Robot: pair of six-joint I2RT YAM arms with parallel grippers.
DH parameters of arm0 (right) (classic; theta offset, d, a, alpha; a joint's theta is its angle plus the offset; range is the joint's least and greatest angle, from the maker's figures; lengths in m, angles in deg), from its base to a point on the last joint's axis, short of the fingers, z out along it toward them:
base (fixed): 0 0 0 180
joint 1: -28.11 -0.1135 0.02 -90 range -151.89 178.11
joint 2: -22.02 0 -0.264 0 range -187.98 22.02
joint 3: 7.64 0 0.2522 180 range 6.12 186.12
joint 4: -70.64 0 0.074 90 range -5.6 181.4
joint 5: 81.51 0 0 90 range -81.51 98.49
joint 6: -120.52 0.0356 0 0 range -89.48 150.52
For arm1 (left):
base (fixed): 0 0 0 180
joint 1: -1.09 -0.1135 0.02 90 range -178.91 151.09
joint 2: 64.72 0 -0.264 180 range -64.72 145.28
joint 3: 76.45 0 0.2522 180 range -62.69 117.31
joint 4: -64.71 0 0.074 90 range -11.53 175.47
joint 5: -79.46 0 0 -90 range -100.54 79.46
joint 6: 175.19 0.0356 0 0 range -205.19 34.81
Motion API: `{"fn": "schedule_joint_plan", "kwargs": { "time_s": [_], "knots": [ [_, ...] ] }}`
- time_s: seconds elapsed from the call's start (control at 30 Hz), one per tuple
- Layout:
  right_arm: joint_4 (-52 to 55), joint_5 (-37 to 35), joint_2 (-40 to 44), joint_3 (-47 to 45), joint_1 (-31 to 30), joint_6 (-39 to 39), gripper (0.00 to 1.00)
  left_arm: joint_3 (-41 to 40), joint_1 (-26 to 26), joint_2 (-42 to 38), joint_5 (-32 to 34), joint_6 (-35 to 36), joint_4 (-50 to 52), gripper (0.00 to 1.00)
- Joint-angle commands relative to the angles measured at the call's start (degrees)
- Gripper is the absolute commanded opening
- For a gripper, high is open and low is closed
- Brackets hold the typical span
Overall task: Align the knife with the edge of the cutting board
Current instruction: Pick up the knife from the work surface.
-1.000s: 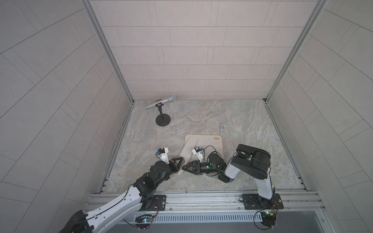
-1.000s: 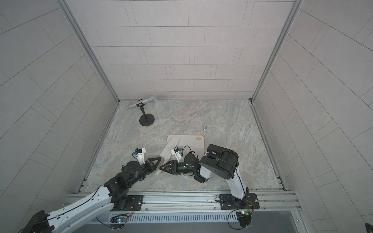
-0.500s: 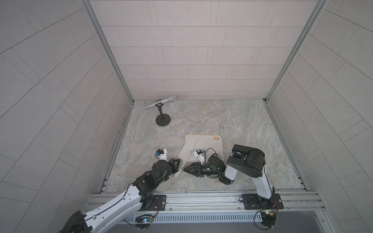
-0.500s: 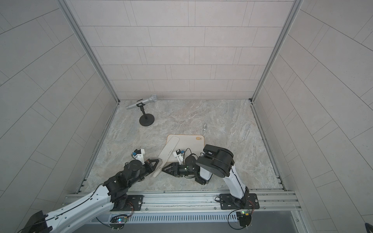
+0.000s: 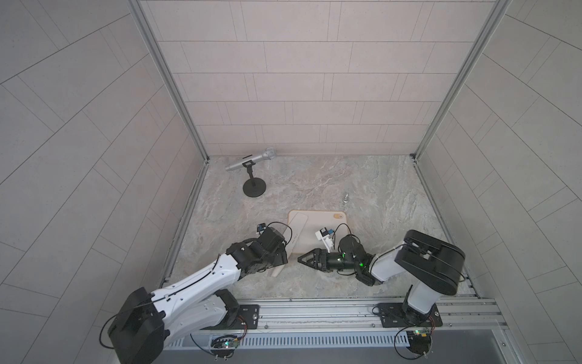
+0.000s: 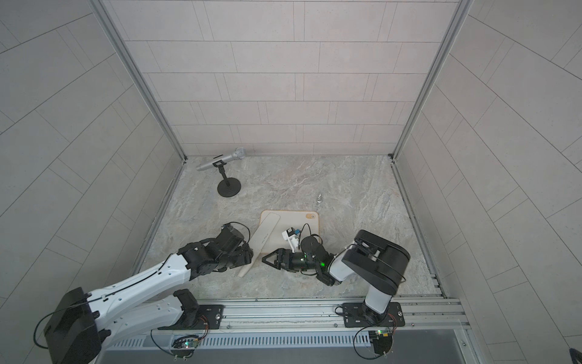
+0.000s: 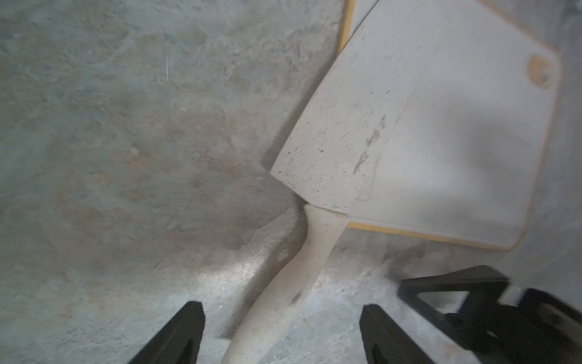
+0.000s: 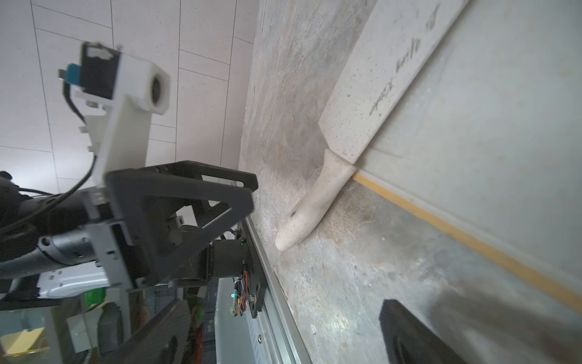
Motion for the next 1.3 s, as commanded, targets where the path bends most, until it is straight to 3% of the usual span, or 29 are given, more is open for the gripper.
{"fn": "schedule_joint_plan", "kwargs": {
  "time_s": [0.0,0.07,0.17,0.4,0.6,0.9,1.17,1.27],
  "knots": [
    [28.92,-2.54,11.55,2.11,0.44,-10.65,1.00,2.05,0.00,2.80,-2.02,3.57,6.61,0.81],
    [41.25,-5.56,19.15,3.27,0.86,-13.90,1.00,3.13,0.10,5.22,-2.33,4.33,6.43,0.81],
    [49.35,-7.92,26.81,2.60,1.58,-16.44,1.00,4.52,0.30,8.61,-2.25,6.31,5.02,0.81],
    [52.60,-10.92,40.18,-3.23,2.91,-16.60,1.00,8.19,1.23,17.72,-1.56,10.45,3.26,0.77],
    [54.61,-10.35,44.48,-4.70,3.84,-16.64,1.00,9.75,1.75,23.02,-1.79,11.72,1.84,0.72],
    [53.23,-9.82,44.82,-5.49,3.83,-16.37,1.00,10.17,2.04,26.16,-2.27,12.66,1.06,0.44],
    [48.35,-7.26,44.39,-7.54,3.82,-14.76,1.00,10.21,2.37,24.29,-4.44,11.91,1.14,0.01],
    [46.84,-5.95,45.45,-8.09,3.82,-14.47,1.00,10.28,2.37,22.93,-5.20,11.61,1.27,0.00]
  ]
}}
